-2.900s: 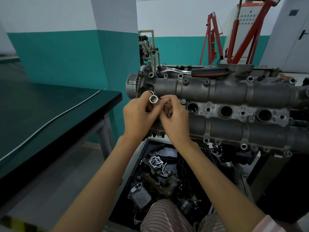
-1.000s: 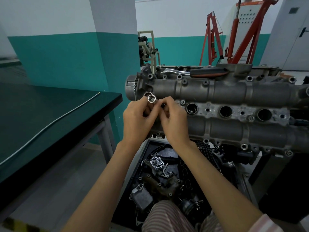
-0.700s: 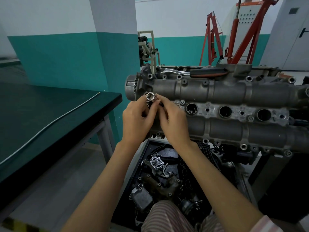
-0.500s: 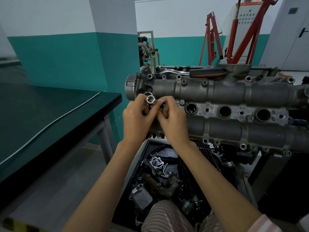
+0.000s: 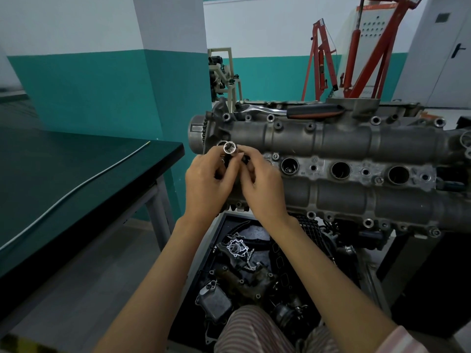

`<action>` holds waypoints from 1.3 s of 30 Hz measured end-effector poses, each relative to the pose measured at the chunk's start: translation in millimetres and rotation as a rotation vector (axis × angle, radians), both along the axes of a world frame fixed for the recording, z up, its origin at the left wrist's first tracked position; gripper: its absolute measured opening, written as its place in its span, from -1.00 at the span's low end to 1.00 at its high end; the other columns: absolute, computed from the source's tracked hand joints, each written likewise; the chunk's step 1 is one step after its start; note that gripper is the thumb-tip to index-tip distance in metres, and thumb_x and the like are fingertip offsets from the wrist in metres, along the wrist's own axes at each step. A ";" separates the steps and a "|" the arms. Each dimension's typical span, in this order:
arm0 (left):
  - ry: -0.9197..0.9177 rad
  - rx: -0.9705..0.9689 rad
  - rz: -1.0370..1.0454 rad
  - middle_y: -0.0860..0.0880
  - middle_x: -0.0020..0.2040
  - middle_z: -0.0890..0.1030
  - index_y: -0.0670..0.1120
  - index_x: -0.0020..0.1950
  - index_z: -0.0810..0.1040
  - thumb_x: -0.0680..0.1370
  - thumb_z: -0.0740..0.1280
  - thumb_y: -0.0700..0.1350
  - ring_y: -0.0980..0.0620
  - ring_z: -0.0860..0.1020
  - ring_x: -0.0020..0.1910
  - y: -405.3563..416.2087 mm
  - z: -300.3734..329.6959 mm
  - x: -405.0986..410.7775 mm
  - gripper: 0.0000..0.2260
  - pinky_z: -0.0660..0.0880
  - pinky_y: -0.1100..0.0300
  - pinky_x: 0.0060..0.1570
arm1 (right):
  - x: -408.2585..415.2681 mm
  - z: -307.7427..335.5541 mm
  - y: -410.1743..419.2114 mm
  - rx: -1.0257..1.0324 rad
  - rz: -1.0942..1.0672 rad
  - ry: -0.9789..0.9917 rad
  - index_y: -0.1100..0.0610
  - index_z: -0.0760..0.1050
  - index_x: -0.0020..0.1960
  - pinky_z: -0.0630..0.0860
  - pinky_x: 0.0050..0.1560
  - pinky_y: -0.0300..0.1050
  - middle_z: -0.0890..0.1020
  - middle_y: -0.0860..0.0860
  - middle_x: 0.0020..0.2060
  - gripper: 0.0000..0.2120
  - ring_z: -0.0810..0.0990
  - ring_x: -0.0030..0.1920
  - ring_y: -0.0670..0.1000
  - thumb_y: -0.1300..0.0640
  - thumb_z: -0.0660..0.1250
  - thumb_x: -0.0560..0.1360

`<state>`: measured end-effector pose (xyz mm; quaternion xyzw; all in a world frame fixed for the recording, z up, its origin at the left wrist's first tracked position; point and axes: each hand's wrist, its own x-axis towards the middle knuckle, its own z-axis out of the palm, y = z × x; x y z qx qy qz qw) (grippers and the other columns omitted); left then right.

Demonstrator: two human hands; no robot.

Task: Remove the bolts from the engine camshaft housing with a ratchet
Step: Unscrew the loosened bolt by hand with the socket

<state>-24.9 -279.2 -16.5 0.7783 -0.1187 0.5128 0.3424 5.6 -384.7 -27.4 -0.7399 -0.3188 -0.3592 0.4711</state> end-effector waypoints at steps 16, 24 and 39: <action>-0.018 0.035 -0.001 0.06 -0.49 0.40 -0.14 -0.07 0.54 0.54 0.24 -0.06 0.09 0.35 -0.49 1.0 -0.8 0.3 -0.82 0.28 0.30 -0.34 | 1.2 -0.1 1.5 0.068 0.009 0.018 0.24 0.51 0.01 0.38 -0.31 -0.37 0.44 -0.22 -0.37 -0.89 0.45 -0.38 -0.22 0.23 0.25 0.55; -0.024 -0.040 -0.024 0.07 -0.48 0.37 -0.14 -0.15 0.51 0.53 0.28 -0.01 0.04 0.35 -0.49 2.8 -1.6 3.5 -0.80 0.29 0.23 -0.41 | 3.0 0.0 2.0 0.047 -0.036 0.002 0.21 0.51 0.12 0.38 -0.34 -0.38 0.39 -0.21 -0.42 -0.81 0.40 -0.43 -0.22 0.22 0.30 0.52; -0.003 -0.068 -0.015 -0.01 -0.50 0.40 -0.13 -0.16 0.50 0.52 0.28 0.01 0.03 0.34 -0.51 1.4 -1.4 4.2 -0.79 0.29 0.21 -0.45 | -0.1 1.9 2.3 -0.004 -0.039 0.016 0.19 0.52 0.15 0.39 -0.25 -0.41 0.58 -0.11 -0.28 -0.80 0.46 -0.33 -0.20 0.23 0.25 0.54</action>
